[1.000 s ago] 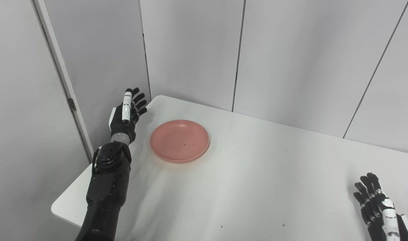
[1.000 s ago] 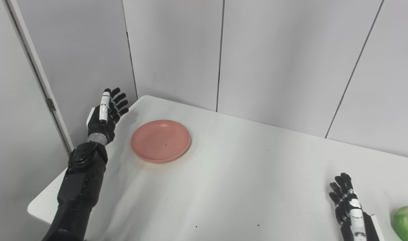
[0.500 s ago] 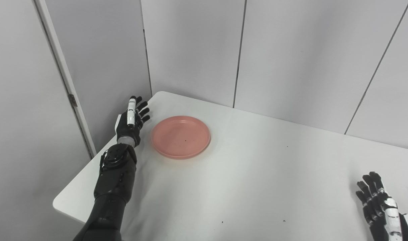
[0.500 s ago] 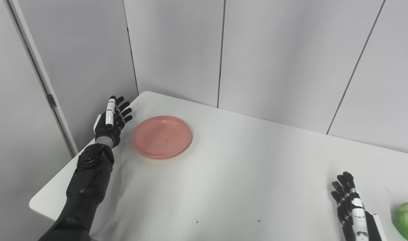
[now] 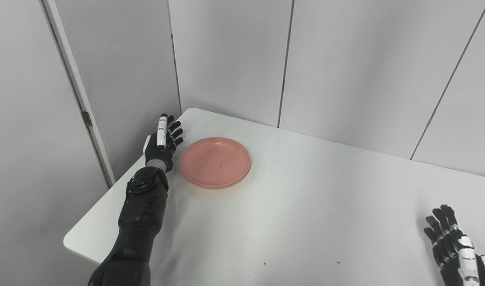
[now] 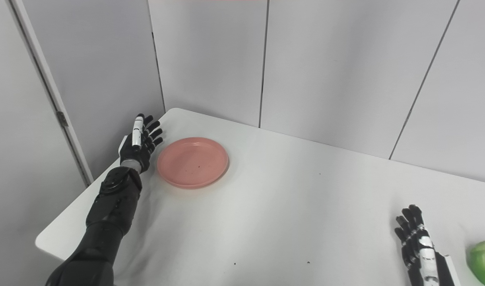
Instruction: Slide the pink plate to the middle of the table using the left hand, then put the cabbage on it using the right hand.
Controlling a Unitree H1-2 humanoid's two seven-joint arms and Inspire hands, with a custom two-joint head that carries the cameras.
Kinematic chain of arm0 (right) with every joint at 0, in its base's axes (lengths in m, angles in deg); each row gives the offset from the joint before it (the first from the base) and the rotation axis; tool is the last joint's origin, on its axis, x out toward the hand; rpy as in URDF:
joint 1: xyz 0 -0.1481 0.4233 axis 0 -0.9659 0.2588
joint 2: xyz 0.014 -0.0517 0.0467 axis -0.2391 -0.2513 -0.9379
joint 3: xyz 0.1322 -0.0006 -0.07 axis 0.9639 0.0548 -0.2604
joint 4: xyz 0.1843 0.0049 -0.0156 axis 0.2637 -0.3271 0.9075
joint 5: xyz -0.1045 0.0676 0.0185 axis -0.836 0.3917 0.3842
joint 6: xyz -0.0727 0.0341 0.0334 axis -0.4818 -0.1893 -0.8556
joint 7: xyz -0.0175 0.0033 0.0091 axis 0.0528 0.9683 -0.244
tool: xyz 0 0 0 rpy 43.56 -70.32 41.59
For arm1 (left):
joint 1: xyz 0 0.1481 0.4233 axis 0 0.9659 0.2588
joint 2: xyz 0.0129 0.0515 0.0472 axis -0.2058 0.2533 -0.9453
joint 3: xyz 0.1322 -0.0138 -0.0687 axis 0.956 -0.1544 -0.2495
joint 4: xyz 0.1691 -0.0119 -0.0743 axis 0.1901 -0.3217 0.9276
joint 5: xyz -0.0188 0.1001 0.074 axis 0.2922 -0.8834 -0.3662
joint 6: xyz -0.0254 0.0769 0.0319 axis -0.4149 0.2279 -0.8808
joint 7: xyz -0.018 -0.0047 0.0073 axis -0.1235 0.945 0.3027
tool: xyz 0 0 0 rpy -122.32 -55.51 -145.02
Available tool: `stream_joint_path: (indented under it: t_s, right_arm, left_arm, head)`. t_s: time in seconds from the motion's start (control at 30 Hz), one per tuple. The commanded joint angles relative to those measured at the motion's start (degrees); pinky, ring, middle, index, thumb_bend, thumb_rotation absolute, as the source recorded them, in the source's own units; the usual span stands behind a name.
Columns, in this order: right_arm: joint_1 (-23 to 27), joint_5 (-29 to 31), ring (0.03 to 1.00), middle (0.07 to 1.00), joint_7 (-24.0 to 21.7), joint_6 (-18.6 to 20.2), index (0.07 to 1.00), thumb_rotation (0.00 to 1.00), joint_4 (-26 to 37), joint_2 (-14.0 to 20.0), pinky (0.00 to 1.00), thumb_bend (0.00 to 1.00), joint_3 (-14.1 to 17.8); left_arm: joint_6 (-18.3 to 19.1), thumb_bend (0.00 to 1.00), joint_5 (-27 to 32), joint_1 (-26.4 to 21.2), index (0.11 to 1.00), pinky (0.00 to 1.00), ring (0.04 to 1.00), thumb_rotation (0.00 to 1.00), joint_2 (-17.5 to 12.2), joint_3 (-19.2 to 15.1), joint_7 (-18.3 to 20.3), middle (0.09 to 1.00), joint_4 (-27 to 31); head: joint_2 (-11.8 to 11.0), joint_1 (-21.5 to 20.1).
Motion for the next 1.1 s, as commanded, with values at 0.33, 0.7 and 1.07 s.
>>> stream_joint_path:
  t_s: [0.33, 0.7, 1.07]
  right_arm:
    - [-3.2, 0.1, 0.974, 0.979, 0.1, 0.9, 0.983, 1.00, -0.9, -0.3, 0.99, 0.40, -0.3]
    - [-3.2, -0.1, 0.971, 0.978, 0.7, 1.5, 0.982, 1.00, 0.1, -0.5, 0.99, 0.41, -0.2]
    - [-3.1, -0.1, 0.970, 0.977, 0.9, 2.2, 0.984, 1.00, 0.9, -0.7, 0.99, 0.40, -0.2]
  left_arm:
    - [-2.1, 0.38, 0.2, -2.0, 0.898, 0.90, 0.903, 1.00, -2.1, 1.1, 2.4, 0.901, -0.5]
    - [-3.2, 0.40, 0.2, 0.0, 0.887, 0.89, 0.897, 1.00, -2.0, 2.0, 3.5, 0.886, -0.5]
    - [-5.4, 0.40, -0.1, 1.5, 0.861, 0.87, 0.879, 1.00, -0.4, 3.7, 5.6, 0.875, -1.9]
  head:
    - [0.1, -0.5]
    - [0.4, -0.8]
    - [0.8, -1.2]
